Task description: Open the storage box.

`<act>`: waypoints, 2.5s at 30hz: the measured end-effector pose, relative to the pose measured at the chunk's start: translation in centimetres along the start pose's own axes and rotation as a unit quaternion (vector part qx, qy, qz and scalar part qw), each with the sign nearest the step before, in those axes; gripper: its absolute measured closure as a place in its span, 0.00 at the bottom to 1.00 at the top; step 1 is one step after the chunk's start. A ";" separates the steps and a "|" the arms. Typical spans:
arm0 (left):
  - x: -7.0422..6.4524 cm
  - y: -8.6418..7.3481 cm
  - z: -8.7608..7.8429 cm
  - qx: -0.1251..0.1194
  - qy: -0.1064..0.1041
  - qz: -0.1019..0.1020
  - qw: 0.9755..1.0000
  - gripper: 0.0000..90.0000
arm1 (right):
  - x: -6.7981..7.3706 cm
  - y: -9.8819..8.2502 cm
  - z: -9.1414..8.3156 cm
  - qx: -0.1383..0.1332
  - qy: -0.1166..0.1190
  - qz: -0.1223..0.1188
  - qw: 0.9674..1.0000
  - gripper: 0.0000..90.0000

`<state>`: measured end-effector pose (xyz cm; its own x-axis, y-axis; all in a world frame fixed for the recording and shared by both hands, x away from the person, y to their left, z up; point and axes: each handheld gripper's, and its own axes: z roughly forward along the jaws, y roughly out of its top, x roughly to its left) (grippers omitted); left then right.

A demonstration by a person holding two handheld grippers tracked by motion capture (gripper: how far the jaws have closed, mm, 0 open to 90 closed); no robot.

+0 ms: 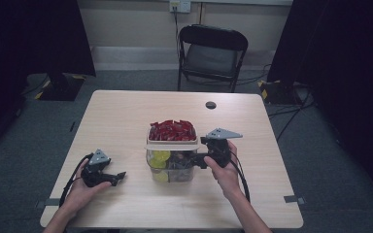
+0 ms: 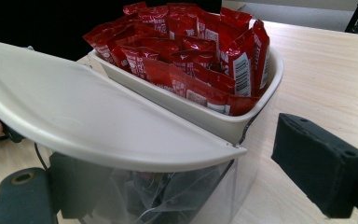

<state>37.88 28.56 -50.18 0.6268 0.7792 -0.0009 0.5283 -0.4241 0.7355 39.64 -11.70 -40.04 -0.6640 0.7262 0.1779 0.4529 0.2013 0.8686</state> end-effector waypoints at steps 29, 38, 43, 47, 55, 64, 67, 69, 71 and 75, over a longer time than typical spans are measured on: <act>0.0 0.0 0.0 0.000 0.000 0.000 1.000 0.16 | -0.5 1.0 0.5 -0.007 0.007 0.002 1.000 0.16; 0.0 0.0 0.0 0.000 0.000 0.000 1.000 0.16 | -0.7 1.2 0.7 -0.009 0.007 0.005 1.000 0.16; 0.0 0.0 0.0 0.000 0.000 0.000 1.000 0.16 | -0.9 1.5 0.8 -0.012 0.007 0.005 1.000 0.16; 0.0 0.0 0.0 0.000 0.000 0.000 1.000 0.16 | -0.9 1.7 0.9 -0.014 0.007 0.006 1.000 0.16; 0.0 0.0 0.0 0.000 0.000 0.000 1.000 0.16 | -0.8 2.2 1.1 -0.019 0.009 0.005 1.000 0.16; 0.0 0.0 0.0 0.000 0.000 0.000 1.000 0.16 | -1.2 2.4 1.0 -0.021 0.001 0.005 1.000 0.16; 0.0 0.0 0.0 0.000 0.000 0.000 1.000 0.16 | -1.4 2.4 1.0 -0.021 -0.001 0.006 1.000 0.16; 0.0 0.0 0.0 0.000 0.000 0.000 1.000 0.16 | -1.5 2.4 1.0 -0.022 -0.002 0.008 1.000 0.16; 0.0 0.0 0.0 0.000 0.000 0.000 1.000 0.16 | -1.7 2.4 1.1 -0.021 -0.006 0.009 1.000 0.16; 0.0 0.0 0.0 0.000 0.000 0.000 1.000 0.16 | -1.7 2.6 1.2 -0.016 -0.023 0.003 1.000 0.16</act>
<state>37.89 28.57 -50.18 0.6274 0.7787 -0.0002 0.5279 -0.4251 0.7353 42.68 -11.63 -38.60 -0.6329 0.7568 0.1632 0.4370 0.1753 0.8822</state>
